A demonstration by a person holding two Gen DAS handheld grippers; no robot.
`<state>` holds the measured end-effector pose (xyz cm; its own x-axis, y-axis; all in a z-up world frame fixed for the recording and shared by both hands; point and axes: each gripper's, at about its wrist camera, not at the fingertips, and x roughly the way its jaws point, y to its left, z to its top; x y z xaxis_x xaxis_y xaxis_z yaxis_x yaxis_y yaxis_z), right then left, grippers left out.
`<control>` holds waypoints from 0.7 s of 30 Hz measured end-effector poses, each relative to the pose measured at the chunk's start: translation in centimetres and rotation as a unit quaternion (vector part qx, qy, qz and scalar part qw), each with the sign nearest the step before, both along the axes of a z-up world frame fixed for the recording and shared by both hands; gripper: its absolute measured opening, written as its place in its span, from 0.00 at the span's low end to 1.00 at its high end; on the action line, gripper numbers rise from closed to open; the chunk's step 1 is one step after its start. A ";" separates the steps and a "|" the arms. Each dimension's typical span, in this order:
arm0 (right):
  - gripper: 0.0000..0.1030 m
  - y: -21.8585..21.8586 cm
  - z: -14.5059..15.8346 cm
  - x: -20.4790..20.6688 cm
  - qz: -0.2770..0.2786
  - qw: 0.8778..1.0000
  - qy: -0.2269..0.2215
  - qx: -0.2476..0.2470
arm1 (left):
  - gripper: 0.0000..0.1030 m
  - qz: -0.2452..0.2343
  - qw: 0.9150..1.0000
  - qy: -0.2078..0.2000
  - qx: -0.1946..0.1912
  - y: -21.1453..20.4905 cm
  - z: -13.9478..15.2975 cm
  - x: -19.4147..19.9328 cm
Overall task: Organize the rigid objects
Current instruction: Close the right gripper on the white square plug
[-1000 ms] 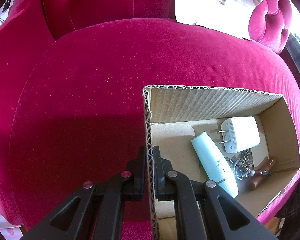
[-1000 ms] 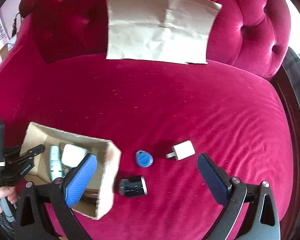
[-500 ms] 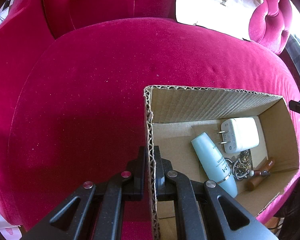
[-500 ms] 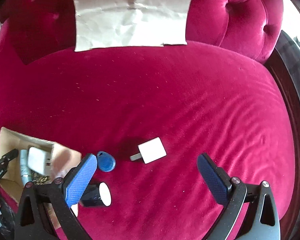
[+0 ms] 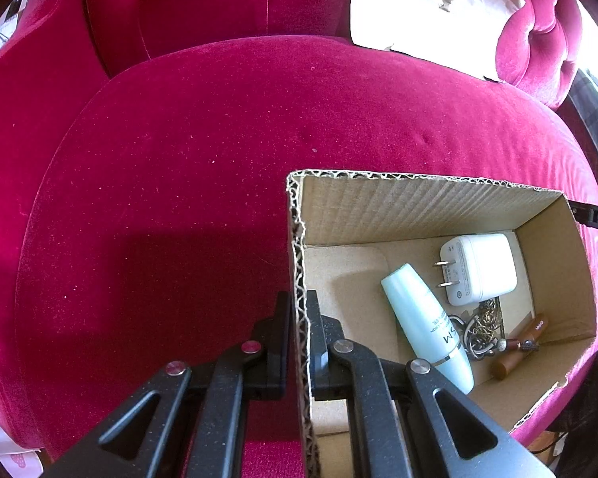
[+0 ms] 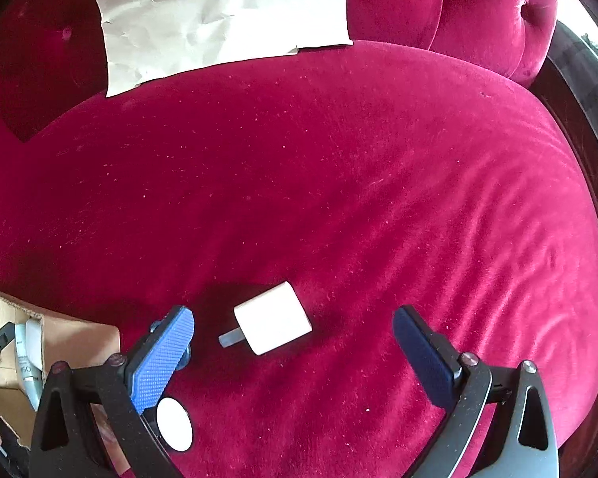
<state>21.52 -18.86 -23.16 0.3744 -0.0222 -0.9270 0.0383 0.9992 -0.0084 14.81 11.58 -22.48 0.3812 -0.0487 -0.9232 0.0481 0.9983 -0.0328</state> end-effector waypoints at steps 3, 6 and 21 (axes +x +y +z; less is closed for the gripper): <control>0.85 0.3 0.0 0.4 -0.002 1.000 -0.001 0.003 | 0.06 0.000 1.000 0.000 -0.001 0.0 0.0 0.0; 0.56 0.4 -0.2 0.9 0.002 1.000 0.006 0.011 | 0.06 0.001 1.000 0.000 -0.002 0.0 0.0 0.0; 0.39 1.4 1.2 0.1 0.009 1.000 -0.003 -0.002 | 0.06 0.000 1.000 0.000 -0.001 0.1 0.0 0.1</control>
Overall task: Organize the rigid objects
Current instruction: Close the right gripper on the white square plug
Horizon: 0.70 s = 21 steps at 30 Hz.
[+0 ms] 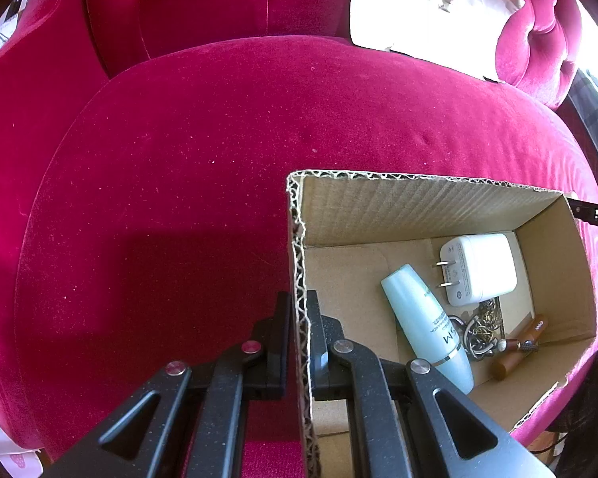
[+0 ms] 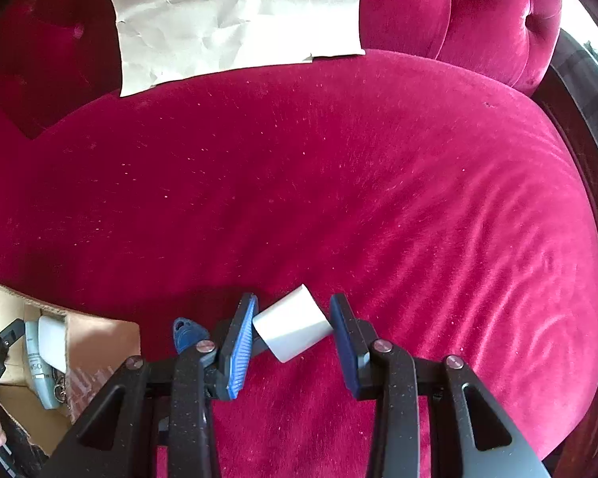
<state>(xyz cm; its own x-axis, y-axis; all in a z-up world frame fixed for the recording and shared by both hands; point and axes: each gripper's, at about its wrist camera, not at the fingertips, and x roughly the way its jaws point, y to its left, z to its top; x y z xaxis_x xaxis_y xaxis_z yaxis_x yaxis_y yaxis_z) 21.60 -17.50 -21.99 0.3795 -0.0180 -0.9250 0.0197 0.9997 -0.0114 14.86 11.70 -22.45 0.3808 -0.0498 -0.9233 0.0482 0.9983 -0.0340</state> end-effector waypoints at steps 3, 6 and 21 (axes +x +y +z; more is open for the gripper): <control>0.39 -0.1 0.7 -0.7 0.000 1.000 -0.005 -0.001 | 0.06 0.000 1.000 0.000 0.000 0.0 0.0 0.0; 0.39 0.0 1.5 -1.3 0.000 1.000 -0.008 -0.002 | 0.06 -0.002 1.000 -0.001 0.001 0.0 0.0 0.0; 0.39 2.9 5.9 -4.4 0.017 0.999 -0.031 -0.014 | 0.06 -0.002 1.000 -0.002 0.002 -0.1 0.1 -0.1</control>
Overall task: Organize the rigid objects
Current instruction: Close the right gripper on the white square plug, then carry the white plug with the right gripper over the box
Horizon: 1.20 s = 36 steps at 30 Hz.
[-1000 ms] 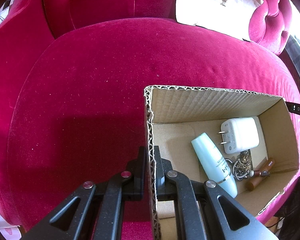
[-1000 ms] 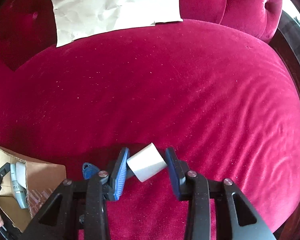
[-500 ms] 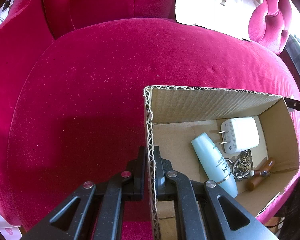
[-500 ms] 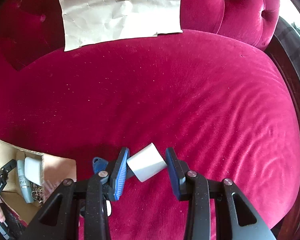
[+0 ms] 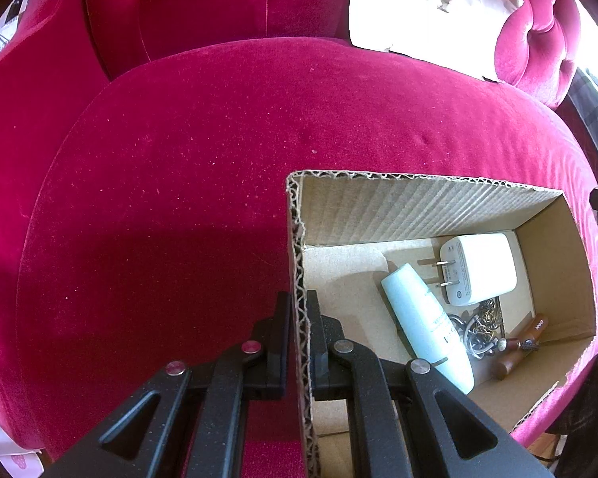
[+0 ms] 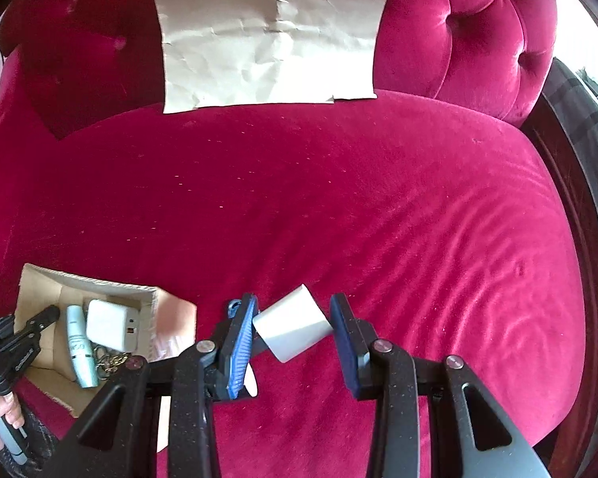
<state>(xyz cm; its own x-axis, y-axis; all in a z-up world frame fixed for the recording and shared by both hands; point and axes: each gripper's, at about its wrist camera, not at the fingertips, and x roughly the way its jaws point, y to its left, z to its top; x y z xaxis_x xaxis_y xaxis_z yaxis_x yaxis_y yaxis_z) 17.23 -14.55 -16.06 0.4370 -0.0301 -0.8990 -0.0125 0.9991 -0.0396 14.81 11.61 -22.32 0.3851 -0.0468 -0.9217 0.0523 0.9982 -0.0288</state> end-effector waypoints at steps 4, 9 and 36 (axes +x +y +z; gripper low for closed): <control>0.39 1.2 0.8 -0.7 0.007 1.000 -0.004 0.002 | 0.06 -0.002 1.000 -0.003 0.001 0.0 0.0 -0.1; 0.39 3.3 1.5 -1.7 0.023 1.000 -0.006 0.004 | 0.06 -0.001 1.000 -0.003 0.000 -0.1 -0.1 -0.3; 0.39 12.6 -1.1 -4.3 0.093 0.995 0.012 0.031 | 0.06 0.000 1.000 -0.004 0.001 0.0 0.0 -0.5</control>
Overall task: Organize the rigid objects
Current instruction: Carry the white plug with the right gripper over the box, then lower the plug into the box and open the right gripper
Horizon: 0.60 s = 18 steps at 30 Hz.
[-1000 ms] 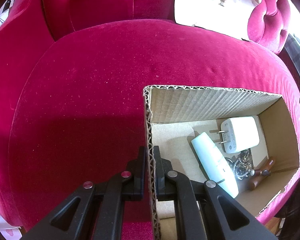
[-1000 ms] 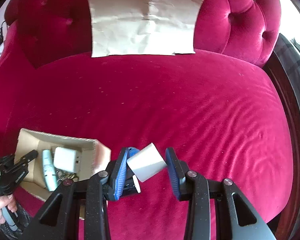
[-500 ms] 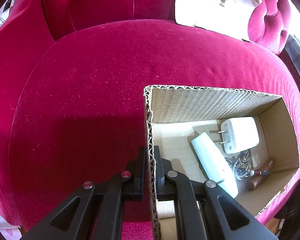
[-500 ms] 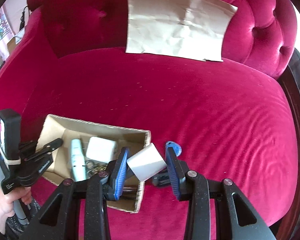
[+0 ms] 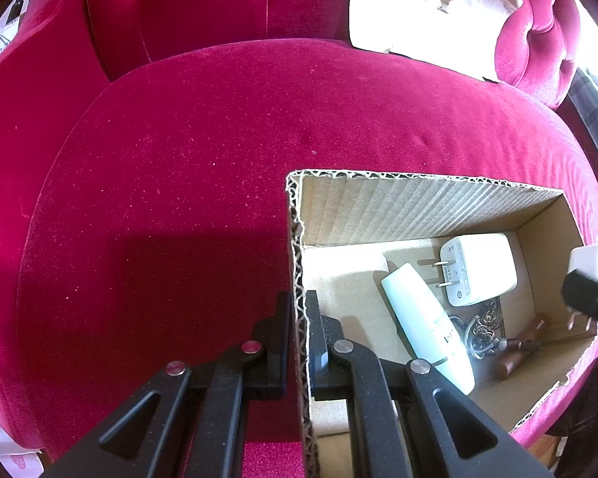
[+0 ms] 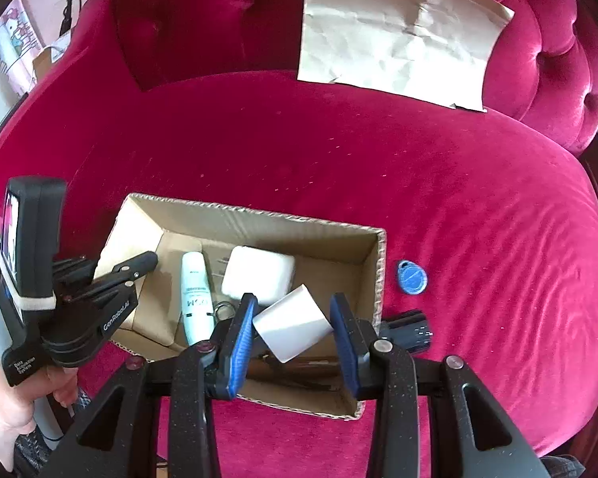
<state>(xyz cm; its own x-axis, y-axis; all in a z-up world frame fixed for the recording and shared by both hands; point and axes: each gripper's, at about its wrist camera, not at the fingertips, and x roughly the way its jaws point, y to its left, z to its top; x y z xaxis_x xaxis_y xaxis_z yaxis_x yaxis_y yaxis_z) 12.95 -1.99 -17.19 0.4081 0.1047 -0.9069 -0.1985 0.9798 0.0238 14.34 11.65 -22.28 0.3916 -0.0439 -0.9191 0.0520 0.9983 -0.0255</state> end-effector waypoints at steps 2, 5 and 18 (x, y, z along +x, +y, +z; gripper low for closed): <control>0.39 0.4 -0.3 -0.2 0.002 1.000 0.000 0.003 | 0.06 0.001 1.000 0.000 -0.001 0.0 0.0 0.0; 0.39 1.0 -1.3 -0.1 0.007 1.000 0.009 0.004 | 0.06 0.001 1.000 0.000 -0.001 -0.1 0.1 0.0; 0.40 2.0 -2.4 -0.2 0.004 1.000 0.017 0.005 | 0.06 0.002 1.000 0.000 -0.003 0.2 0.1 0.0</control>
